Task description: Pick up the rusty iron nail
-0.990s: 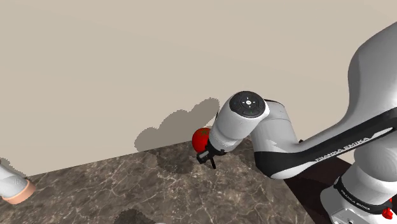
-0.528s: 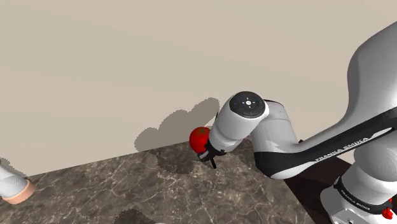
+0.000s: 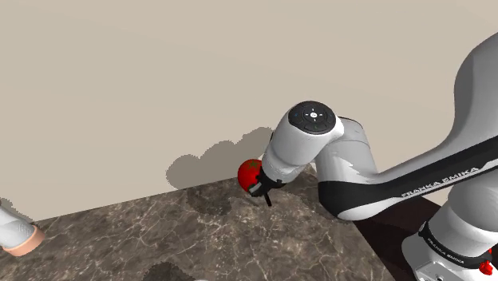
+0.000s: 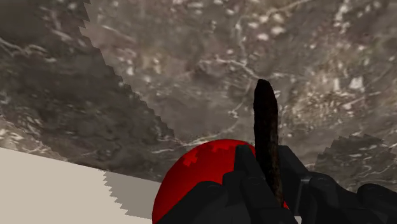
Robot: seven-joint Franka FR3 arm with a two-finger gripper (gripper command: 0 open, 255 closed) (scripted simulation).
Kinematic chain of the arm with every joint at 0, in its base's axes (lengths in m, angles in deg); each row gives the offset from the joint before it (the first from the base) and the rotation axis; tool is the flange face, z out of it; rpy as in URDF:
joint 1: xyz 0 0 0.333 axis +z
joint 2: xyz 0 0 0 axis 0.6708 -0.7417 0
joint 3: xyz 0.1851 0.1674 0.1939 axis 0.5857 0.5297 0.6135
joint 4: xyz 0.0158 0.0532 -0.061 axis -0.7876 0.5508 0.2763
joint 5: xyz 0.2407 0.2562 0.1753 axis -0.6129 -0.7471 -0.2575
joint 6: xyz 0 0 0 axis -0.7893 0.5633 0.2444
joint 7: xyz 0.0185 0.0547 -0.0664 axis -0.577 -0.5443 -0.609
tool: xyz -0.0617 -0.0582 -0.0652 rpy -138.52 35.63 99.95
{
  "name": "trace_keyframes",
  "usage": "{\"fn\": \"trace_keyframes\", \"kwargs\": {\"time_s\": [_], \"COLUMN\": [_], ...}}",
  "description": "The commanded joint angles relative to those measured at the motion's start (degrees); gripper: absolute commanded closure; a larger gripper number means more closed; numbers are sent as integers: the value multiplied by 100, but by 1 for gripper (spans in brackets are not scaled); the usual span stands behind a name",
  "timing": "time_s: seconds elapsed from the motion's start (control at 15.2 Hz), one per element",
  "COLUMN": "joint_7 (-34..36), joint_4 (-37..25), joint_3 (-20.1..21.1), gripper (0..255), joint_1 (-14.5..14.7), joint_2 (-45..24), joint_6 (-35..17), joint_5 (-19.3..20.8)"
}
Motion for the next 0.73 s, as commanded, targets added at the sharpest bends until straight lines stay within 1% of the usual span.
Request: {"fn": "trace_keyframes", "kwargs": {"time_s": [0.0,0.46,0.66], "joint_7": [-164,-583,-639], "joint_4": [-56,-303,-350], "joint_3": [-186,-663,-728], "gripper": [255,255,255], "joint_1": [174,585,634], "joint_2": [113,462,512], "joint_6": [159,721,813], "joint_5": [-165,-554,-600]}}
